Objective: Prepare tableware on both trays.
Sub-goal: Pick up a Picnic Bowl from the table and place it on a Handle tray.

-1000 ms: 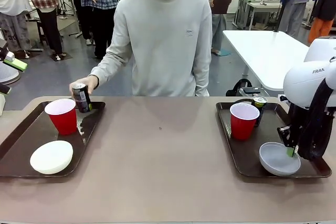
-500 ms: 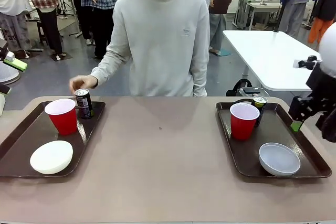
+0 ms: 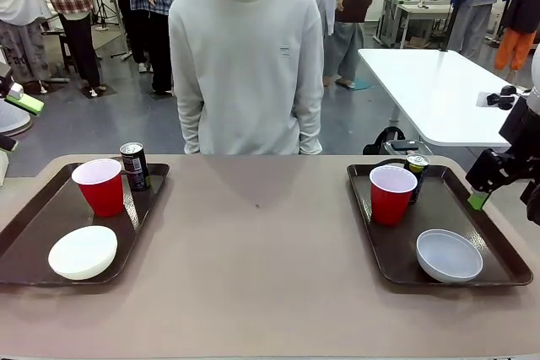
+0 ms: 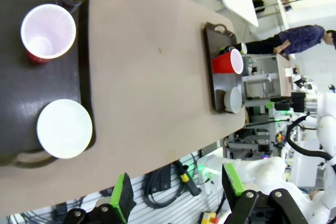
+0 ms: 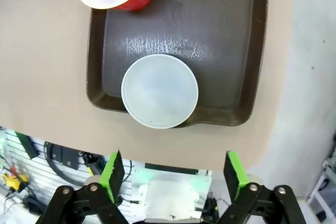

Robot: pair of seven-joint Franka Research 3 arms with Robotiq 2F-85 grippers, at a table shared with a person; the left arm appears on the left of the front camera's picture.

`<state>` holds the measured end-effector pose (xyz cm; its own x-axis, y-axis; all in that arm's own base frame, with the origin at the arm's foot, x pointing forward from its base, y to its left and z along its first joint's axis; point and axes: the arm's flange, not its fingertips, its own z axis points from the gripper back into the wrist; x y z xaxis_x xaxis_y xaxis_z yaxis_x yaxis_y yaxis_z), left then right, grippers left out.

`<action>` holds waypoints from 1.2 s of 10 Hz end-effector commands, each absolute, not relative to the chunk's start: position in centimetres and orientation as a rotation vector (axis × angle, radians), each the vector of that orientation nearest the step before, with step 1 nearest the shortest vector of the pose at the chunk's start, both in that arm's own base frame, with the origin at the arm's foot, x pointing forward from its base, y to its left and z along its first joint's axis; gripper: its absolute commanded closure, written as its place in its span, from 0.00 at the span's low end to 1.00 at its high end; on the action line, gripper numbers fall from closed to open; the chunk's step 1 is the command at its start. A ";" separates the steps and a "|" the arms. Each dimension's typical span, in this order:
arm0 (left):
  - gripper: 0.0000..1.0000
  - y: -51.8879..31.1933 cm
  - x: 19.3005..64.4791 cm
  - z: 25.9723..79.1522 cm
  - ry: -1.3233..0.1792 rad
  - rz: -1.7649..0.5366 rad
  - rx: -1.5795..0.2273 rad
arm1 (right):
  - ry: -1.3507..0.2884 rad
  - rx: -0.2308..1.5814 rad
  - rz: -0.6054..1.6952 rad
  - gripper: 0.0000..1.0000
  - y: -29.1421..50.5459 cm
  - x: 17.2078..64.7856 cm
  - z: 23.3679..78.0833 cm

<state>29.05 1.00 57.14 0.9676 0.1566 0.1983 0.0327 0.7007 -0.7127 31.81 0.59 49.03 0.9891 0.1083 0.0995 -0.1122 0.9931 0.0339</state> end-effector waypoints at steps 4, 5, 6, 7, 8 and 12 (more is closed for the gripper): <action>0.10 2.1 29.7 56.7 -0.152 0.097 -0.925 | 0.075 0.432 0.321 0.07 -0.8 32.1 49.5; 0.10 3.4 30.5 54.9 0.053 0.153 -1.069 | 0.056 0.629 0.348 0.07 -2.5 32.2 50.2; 0.10 5.0 31.3 53.8 0.139 0.200 -1.188 | 0.010 0.809 0.349 0.07 -4.1 32.2 50.9; 0.10 6.5 31.2 52.9 0.176 0.244 -1.285 | -0.026 1.010 0.302 0.07 -6.3 32.0 51.4; 0.10 8.4 31.4 52.0 0.166 0.275 -1.367 | -0.039 1.155 0.219 0.07 -9.0 31.9 51.3; 0.10 13.6 29.3 52.0 0.068 0.271 -1.424 | 0.102 1.324 -0.026 0.07 -15.5 30.2 48.8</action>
